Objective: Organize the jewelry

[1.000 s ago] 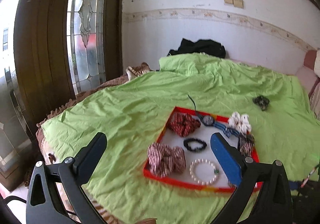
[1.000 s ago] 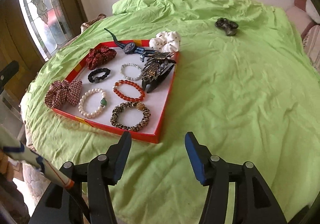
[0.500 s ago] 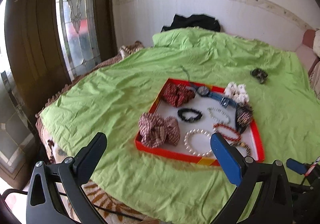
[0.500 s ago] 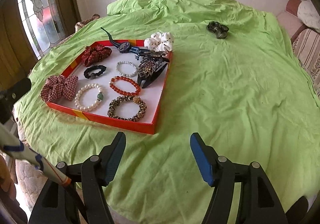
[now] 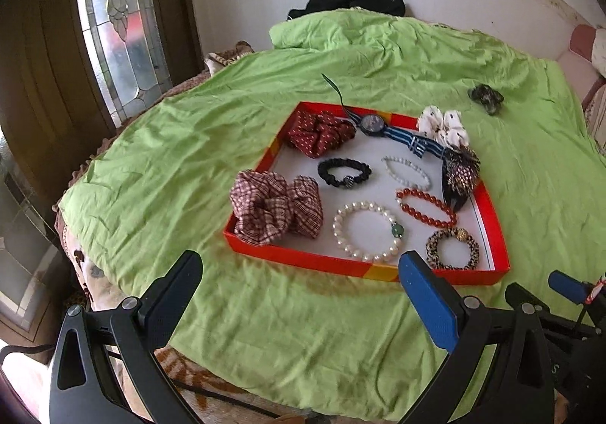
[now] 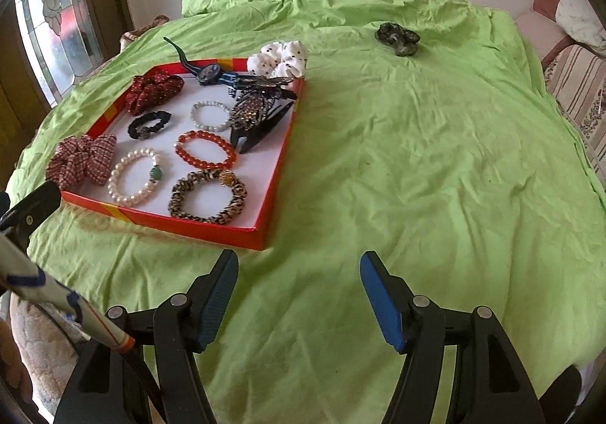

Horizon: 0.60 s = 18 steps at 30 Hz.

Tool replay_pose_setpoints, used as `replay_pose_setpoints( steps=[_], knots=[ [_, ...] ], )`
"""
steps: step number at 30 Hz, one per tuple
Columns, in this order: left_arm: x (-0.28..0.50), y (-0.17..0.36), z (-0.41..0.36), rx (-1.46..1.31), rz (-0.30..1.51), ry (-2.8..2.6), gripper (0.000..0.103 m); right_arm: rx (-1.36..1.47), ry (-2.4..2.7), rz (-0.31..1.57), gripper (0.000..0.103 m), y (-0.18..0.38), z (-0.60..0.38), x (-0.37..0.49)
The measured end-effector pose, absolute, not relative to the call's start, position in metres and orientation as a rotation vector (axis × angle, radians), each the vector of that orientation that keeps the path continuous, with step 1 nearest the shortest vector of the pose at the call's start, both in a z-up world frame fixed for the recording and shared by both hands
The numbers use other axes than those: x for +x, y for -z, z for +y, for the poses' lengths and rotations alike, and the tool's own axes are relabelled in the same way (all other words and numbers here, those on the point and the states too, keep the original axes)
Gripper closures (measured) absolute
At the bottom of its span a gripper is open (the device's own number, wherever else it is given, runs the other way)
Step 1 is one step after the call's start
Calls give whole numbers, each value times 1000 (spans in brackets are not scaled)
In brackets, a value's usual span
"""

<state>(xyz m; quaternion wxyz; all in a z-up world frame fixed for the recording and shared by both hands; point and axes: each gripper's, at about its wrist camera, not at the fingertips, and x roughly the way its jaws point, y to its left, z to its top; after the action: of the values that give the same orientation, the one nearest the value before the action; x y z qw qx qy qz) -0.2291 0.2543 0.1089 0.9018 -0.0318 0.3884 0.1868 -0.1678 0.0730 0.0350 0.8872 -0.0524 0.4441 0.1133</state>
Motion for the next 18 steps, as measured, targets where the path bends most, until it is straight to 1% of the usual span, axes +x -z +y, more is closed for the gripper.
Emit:
replay_pose_setpoints(
  steps=[18],
  knots=[
    [-206, -85, 241, -71, 911, -280, 0, -131, -178, 945, 30, -25, 66, -147]
  ],
)
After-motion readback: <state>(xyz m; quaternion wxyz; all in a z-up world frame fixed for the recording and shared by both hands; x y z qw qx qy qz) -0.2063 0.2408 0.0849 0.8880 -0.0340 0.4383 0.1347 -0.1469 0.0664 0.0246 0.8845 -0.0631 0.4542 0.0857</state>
